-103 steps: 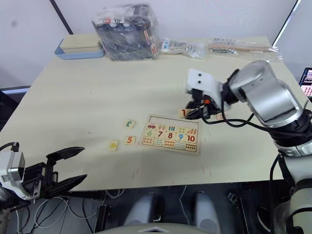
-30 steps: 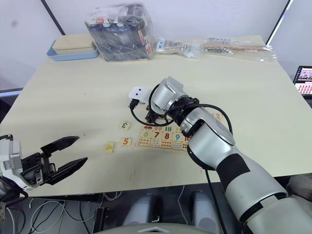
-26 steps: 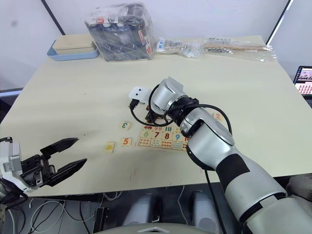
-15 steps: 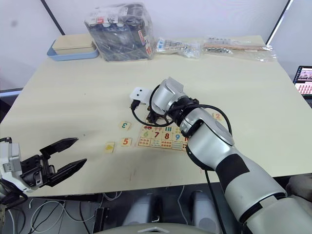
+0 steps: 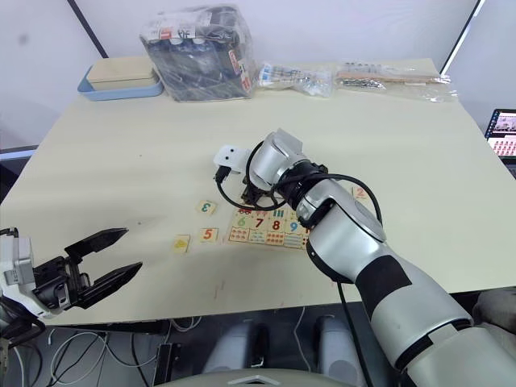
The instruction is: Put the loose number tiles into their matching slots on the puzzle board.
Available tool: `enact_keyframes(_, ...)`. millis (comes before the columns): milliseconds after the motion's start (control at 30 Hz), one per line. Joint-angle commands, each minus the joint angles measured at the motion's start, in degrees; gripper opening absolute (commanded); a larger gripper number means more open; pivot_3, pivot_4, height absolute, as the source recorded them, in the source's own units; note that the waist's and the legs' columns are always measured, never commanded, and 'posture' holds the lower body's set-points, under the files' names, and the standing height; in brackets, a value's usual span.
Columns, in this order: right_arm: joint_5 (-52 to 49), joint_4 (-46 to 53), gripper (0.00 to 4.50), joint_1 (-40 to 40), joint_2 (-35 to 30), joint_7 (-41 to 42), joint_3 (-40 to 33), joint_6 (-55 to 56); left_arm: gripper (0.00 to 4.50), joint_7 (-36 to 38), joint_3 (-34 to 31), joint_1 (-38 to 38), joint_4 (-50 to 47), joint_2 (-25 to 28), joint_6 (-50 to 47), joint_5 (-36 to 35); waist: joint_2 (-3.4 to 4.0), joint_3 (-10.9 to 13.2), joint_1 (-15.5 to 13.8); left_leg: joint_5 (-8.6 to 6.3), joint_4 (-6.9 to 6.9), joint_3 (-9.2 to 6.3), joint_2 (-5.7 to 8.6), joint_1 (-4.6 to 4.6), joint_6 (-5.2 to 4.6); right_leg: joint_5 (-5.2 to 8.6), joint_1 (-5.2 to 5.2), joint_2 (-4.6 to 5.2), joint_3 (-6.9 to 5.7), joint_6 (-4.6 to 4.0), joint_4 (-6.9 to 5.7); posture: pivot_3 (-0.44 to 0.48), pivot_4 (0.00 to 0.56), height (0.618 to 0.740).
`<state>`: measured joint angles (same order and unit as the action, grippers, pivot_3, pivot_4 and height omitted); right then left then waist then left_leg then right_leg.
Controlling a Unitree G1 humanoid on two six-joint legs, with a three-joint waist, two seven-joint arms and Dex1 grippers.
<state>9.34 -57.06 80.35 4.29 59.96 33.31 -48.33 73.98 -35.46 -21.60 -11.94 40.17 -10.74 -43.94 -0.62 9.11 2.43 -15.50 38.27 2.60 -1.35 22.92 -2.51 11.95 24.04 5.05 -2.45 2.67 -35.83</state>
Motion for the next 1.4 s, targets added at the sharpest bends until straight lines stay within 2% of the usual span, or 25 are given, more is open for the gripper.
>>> enact_keyframes(33, 0.55, 1.24, 0.85, 0.12, 0.22, 0.54, -0.74, 0.73, 4.50, 0.38, -0.88, -0.34, -0.34, -0.16, 1.05, -0.12, 0.00, 0.00, 0.00, 0.00, 0.00, -0.01, 0.00, 0.00, 0.00, 0.00, 0.00, 0.00, 0.00, 0.00, 0.00, 0.000, 0.150, 0.740)
enact_keyframes(1067, 1.39, 1.54, 0.85, 0.27, 0.50, 1.46, -1.47, 0.57, 4.50, -0.11, -0.29, -0.20, -0.84, -0.69, 1.11, 0.16, 0.00, 0.00, 0.01, -0.02, -0.01, -0.02, -0.01, 0.00, 0.00, 0.00, 0.01, 0.01, 0.00, -0.01, 0.01, 0.000, 0.150, 0.740)
enact_keyframes(1100, 1.39, 1.51, 1.87, 0.27, 0.52, 1.44, -1.49, 0.58, 4.50, -0.12, -0.28, -0.17, -0.83, -0.69, 1.10, 0.16, 0.00, 0.00, 0.01, -0.02, -0.01, -0.02, -0.01, 0.00, 0.00, 0.00, 0.01, 0.01, 0.00, 0.00, 0.01, 0.000, 0.150, 0.740)
enact_keyframes(1133, 1.40, 1.49, 2.21, 0.27, 0.52, 1.43, -1.50, 0.59, 4.50, -0.13, -0.27, -0.17, -0.84, -0.68, 1.09, 0.16, 0.00, 0.00, 0.01, -0.02, -0.01, -0.02, -0.01, 0.00, 0.01, 0.00, 0.01, 0.01, 0.00, 0.00, 0.00, 0.000, 0.150, 0.740)
enact_keyframes(1267, 1.36, 1.52, 4.27, 0.25, 0.60, 1.32, -1.67, 0.60, 4.50, -0.19, -0.20, -0.12, -0.89, -0.71, 1.06, 0.18, 0.00, 0.00, 0.01, -0.02, -0.01, -0.02, -0.01, 0.00, 0.01, 0.00, 0.01, 0.01, 0.00, 0.00, 0.01, 0.000, 0.150, 0.740)
enact_keyframes(1300, 1.36, 1.54, 4.44, 0.23, 0.60, 1.33, -1.69, 0.60, 4.50, -0.23, -0.18, -0.09, -0.93, -0.72, 1.04, 0.19, 0.01, 0.00, 0.01, -0.02, -0.01, -0.02, -0.01, 0.00, 0.00, 0.00, 0.01, 0.02, 0.00, 0.00, 0.01, 0.000, 0.150, 0.740)
enact_keyframes(1400, 1.28, 2.21, 4.44, 0.11, 0.37, 1.55, -1.72, 0.50, 4.50, -0.30, -0.23, -0.17, -1.20, -0.79, 0.93, 0.09, 0.00, 0.00, 0.01, -0.04, -0.02, -0.02, -0.01, 0.00, -0.03, 0.00, 0.01, 0.02, 0.00, -0.01, 0.01, 0.000, 0.150, 0.740)
